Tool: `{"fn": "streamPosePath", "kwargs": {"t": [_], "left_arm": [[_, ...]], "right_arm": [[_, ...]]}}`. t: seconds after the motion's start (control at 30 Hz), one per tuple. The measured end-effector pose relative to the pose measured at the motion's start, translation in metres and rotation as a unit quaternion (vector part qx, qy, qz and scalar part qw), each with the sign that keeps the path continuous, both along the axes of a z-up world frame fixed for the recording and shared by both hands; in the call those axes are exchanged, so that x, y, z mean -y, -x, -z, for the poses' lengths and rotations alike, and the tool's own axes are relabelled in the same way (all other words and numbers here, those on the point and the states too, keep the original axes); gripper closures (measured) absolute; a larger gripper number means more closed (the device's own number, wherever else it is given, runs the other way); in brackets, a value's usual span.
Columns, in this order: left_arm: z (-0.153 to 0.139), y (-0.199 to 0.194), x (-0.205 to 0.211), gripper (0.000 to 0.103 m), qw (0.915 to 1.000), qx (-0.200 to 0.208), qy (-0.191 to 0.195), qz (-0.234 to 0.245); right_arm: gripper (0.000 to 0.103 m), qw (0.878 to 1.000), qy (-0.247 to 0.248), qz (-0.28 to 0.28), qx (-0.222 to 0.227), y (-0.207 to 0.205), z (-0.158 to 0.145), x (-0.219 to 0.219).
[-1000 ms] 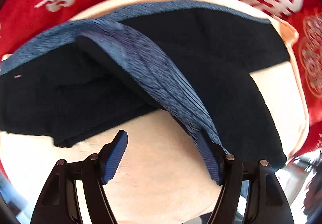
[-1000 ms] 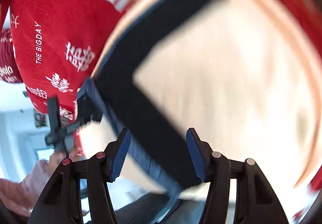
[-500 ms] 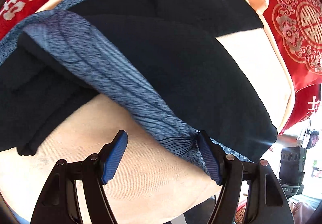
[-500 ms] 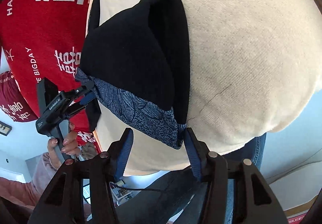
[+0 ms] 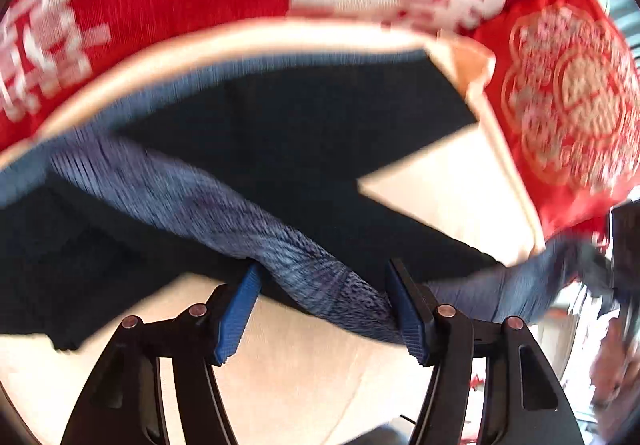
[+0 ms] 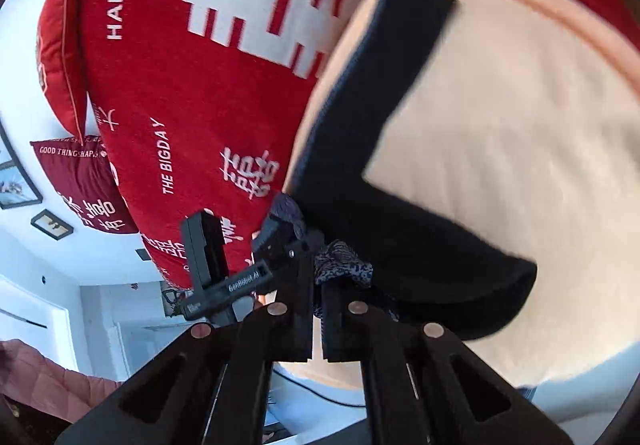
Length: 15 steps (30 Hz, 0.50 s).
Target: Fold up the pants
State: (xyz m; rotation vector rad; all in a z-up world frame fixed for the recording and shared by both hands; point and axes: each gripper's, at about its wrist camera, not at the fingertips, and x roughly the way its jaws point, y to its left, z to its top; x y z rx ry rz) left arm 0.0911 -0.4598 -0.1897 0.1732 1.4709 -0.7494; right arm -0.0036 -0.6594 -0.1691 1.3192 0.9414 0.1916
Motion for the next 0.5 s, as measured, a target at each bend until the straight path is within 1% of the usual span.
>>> {"fn": "streamPosePath", "kwargs": {"t": [0.03,0.1,0.13,0.17,0.2,0.27,0.33,0.37,0.4,0.43,0.47,0.5], "left_arm": [[-0.008,-0.006,0.002,0.038,0.9999,0.012,0.005,-0.005],[-0.02,-0.025,0.005,0.029,0.9987,0.047,0.0,-0.017],[-0.025,-0.031,0.002,0.024,0.9975,0.066,-0.004,-0.025],[-0.028,-0.037,0.001,0.024,0.9956,0.087,-0.011,-0.035],[-0.029,-0.043,-0.003,0.024,0.9945,0.095,-0.017,-0.042],[-0.023,-0.054,-0.012,0.024,0.9914,0.107,-0.041,-0.063],[-0.006,-0.064,-0.02,0.024,0.9885,0.103,-0.066,-0.089],[0.005,-0.07,-0.025,0.024,0.9873,0.095,-0.077,-0.101],[0.017,-0.074,-0.028,0.024,0.9859,0.091,-0.088,-0.109],[0.03,-0.077,-0.026,0.024,0.9835,0.092,-0.107,-0.113],[0.047,-0.079,-0.023,0.024,0.9809,0.089,-0.13,-0.114],[0.062,-0.081,-0.023,0.024,0.9793,0.081,-0.146,-0.115]], "right_arm": [[0.1,1.0,0.026,-0.009,0.002,-0.019,-0.007,0.015],[0.1,0.997,0.07,-0.024,0.002,-0.066,-0.014,0.043],[0.1,0.996,0.088,-0.033,-0.003,-0.085,-0.014,0.048],[0.099,0.992,0.115,-0.047,-0.009,-0.107,-0.013,0.056],[0.097,0.988,0.143,-0.058,-0.017,-0.121,-0.01,0.065],[0.096,0.978,0.189,-0.074,-0.04,-0.149,0.0,0.08],[0.096,0.967,0.231,-0.08,-0.07,-0.17,0.01,0.089],[0.085,0.961,0.249,-0.091,-0.084,-0.181,0.015,0.092],[0.051,0.953,0.269,-0.103,-0.098,-0.19,0.019,0.093],[0.031,0.947,0.284,-0.11,-0.105,-0.195,0.023,0.095],[0.013,0.94,0.304,-0.115,-0.105,-0.2,0.021,0.095],[0.013,0.936,0.314,-0.12,-0.104,-0.199,0.021,0.096]]}}
